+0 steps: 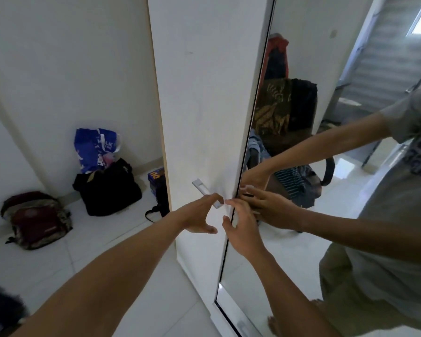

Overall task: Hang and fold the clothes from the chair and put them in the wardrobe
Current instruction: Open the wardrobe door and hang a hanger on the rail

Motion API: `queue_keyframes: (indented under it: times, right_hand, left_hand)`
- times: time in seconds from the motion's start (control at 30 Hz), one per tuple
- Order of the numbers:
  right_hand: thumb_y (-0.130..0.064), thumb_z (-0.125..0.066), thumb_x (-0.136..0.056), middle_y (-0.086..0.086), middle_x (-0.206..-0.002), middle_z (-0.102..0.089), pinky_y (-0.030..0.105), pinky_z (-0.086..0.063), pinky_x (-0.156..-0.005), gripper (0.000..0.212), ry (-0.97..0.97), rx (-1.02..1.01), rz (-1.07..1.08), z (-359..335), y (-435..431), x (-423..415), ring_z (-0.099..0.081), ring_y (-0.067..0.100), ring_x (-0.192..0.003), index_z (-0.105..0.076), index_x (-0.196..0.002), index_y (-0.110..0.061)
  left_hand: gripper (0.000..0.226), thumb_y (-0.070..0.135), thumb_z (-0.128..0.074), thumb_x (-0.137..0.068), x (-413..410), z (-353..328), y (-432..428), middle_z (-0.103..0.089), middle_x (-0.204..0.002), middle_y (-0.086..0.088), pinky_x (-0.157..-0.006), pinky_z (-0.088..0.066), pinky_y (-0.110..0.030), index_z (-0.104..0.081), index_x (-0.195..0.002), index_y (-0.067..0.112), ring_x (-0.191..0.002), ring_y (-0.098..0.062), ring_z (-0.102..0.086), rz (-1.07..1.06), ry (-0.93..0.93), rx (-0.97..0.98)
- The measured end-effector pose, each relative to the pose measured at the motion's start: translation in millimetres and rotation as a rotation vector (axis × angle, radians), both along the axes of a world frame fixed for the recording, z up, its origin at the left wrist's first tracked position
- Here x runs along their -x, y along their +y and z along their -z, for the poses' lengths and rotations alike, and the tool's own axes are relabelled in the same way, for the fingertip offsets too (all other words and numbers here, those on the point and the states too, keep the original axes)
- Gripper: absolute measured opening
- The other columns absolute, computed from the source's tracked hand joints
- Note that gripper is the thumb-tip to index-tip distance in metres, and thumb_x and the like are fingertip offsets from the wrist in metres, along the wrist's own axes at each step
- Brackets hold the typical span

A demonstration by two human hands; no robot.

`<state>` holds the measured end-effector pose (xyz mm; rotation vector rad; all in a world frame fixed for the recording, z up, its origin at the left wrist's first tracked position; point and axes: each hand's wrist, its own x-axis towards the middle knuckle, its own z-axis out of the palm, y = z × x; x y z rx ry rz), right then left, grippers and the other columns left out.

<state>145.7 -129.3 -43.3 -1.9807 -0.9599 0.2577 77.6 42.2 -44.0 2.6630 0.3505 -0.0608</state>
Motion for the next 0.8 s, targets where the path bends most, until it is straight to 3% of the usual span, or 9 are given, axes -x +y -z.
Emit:
queue_keyframes:
  times: [0.1,0.23,0.37,0.47,0.57,0.67,0.73,0.8]
  right_hand:
    - [-0.016,-0.060,-0.098,-0.003,-0.147,-0.045,0.028,-0.040,-0.107,0.044,0.068,-0.090,0.038,2.7,4.0,4.2,-0.042,0.010,-0.133,-0.047,-0.139,-0.023]
    - [-0.010,-0.058,-0.097,-0.003,-0.137,-0.054,0.035,-0.047,-0.108,0.042,0.102,-0.185,0.050,8.3,10.4,6.0,-0.052,0.013,-0.127,-0.048,-0.136,-0.021]
    - [-0.008,-0.058,-0.097,-0.005,-0.116,-0.060,0.020,-0.052,-0.096,0.031,0.096,-0.224,-0.019,8.9,16.8,12.8,-0.062,0.013,-0.111,-0.049,-0.121,-0.025]
    - [-0.006,-0.057,-0.097,-0.002,-0.112,-0.065,0.017,-0.052,-0.090,0.029,0.086,-0.262,-0.072,5.9,25.6,20.4,-0.066,0.012,-0.104,-0.047,-0.118,-0.025]
    - [-0.015,-0.054,-0.100,-0.008,-0.104,-0.071,0.017,-0.050,-0.093,0.032,0.083,-0.249,-0.129,4.9,43.6,29.1,-0.067,0.006,-0.100,-0.044,-0.120,-0.038]
    - [-0.027,-0.050,-0.103,-0.014,-0.100,-0.073,0.013,-0.047,-0.095,0.032,0.114,-0.237,-0.227,5.6,66.8,41.3,-0.068,0.004,-0.099,-0.041,-0.121,-0.052]
    - [-0.032,-0.049,-0.103,-0.021,-0.101,-0.071,0.008,-0.046,-0.090,0.031,0.145,-0.234,-0.318,1.4,83.8,52.1,-0.067,-0.003,-0.100,-0.041,-0.127,-0.051]
    - [-0.030,-0.050,-0.103,-0.029,-0.102,-0.065,0.003,-0.044,-0.082,0.034,0.182,-0.237,-0.425,-6.5,103.7,64.0,-0.063,-0.014,-0.098,-0.041,-0.132,-0.044]
  left_hand:
    - [0.089,0.040,-0.080,-0.077,-1.0,-1.2,2.2,-0.040,-0.150,-0.001,-0.106,-0.043,-0.041,-0.018,-0.142,0.036,-0.129,-0.024,-0.048,0.015,0.011,-0.019]
    - [0.084,0.038,-0.079,-0.078,12.9,-1.4,7.8,-0.040,-0.148,0.003,-0.099,-0.047,-0.038,-0.021,-0.139,0.042,-0.122,-0.021,-0.051,0.016,-0.012,0.001]
    - [0.082,0.042,-0.078,-0.078,44.9,2.1,11.2,-0.041,-0.144,0.011,-0.079,-0.041,-0.025,-0.024,-0.139,0.041,-0.099,-0.011,-0.051,-0.037,-0.068,-0.029]
    - [0.088,0.053,-0.080,-0.073,71.6,8.7,10.3,-0.045,-0.141,0.012,-0.077,-0.045,-0.025,-0.023,-0.139,0.042,-0.082,-0.008,-0.051,-0.126,-0.139,-0.042]
    - [0.093,0.059,-0.080,-0.071,95.0,11.6,11.1,-0.055,-0.128,0.010,-0.074,-0.052,-0.020,-0.022,-0.142,0.043,-0.078,-0.004,-0.054,-0.247,-0.235,-0.096]
    - [0.099,0.055,-0.081,-0.073,122.4,5.8,17.1,-0.055,-0.129,0.005,-0.068,-0.042,-0.009,-0.020,-0.149,0.037,-0.078,-0.004,-0.053,-0.334,-0.304,-0.154]
    - [0.106,0.053,-0.082,-0.072,143.0,-0.6,22.0,-0.048,-0.143,-0.001,-0.070,-0.036,-0.006,-0.016,-0.152,0.032,-0.081,-0.003,-0.051,-0.332,-0.347,-0.244]
    - [0.110,0.049,-0.086,-0.069,160.7,-8.6,27.0,-0.050,-0.143,-0.009,-0.070,-0.039,-0.012,-0.013,-0.150,0.030,-0.080,-0.006,-0.053,-0.374,-0.391,-0.345]
